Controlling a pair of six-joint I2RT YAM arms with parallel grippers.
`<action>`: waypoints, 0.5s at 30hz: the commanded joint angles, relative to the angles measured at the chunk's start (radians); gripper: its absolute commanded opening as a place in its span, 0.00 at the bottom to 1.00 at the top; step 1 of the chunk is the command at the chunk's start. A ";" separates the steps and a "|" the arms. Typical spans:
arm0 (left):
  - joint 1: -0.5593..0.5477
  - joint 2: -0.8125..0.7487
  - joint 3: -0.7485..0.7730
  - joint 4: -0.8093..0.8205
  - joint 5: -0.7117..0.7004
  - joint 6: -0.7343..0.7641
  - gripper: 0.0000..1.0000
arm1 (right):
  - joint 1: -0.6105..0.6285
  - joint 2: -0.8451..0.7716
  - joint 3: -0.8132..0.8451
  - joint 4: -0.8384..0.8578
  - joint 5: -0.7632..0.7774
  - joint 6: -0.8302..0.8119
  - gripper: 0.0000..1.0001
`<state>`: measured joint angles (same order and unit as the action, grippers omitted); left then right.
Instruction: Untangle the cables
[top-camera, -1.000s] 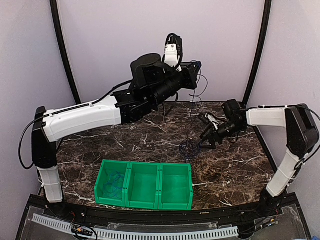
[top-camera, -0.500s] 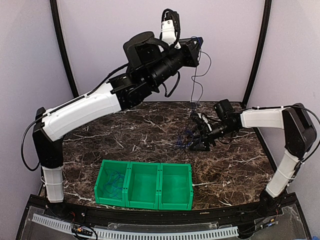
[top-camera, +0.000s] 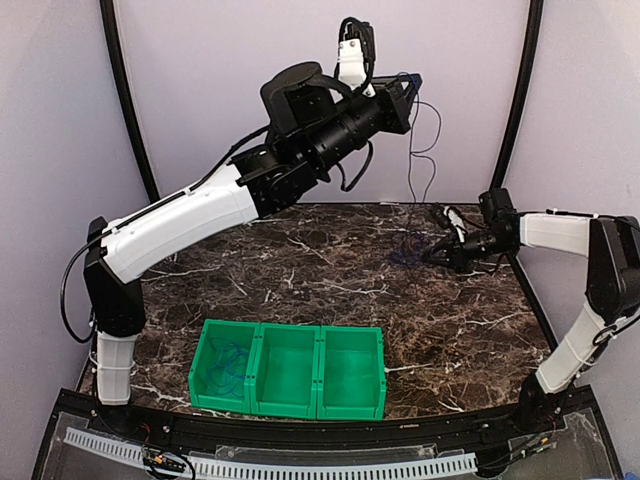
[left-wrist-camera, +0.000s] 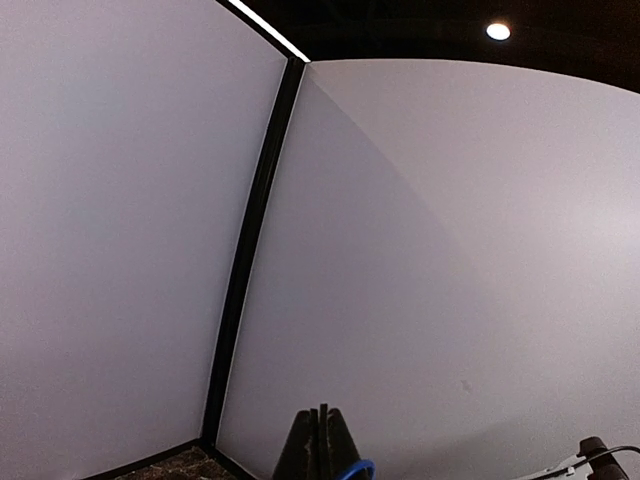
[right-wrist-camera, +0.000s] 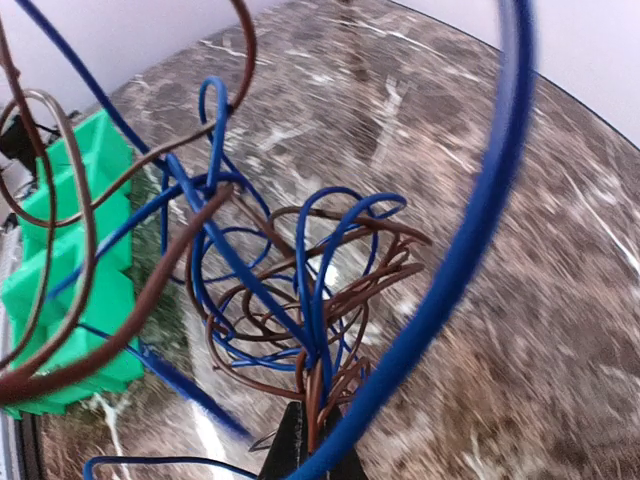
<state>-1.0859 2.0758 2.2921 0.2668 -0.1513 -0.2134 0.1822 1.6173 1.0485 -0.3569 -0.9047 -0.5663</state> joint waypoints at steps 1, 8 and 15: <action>0.001 -0.053 0.046 0.008 0.002 0.068 0.00 | -0.127 -0.039 -0.039 -0.156 0.175 -0.103 0.00; 0.001 -0.180 -0.037 0.011 -0.142 0.237 0.00 | -0.288 -0.047 -0.112 -0.234 0.336 -0.126 0.00; 0.001 -0.319 -0.118 0.038 -0.250 0.411 0.00 | -0.297 -0.008 -0.190 -0.140 0.506 -0.046 0.00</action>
<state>-1.0859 1.8801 2.1784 0.2375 -0.3111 0.0616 -0.1120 1.5986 0.8894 -0.5476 -0.5400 -0.6590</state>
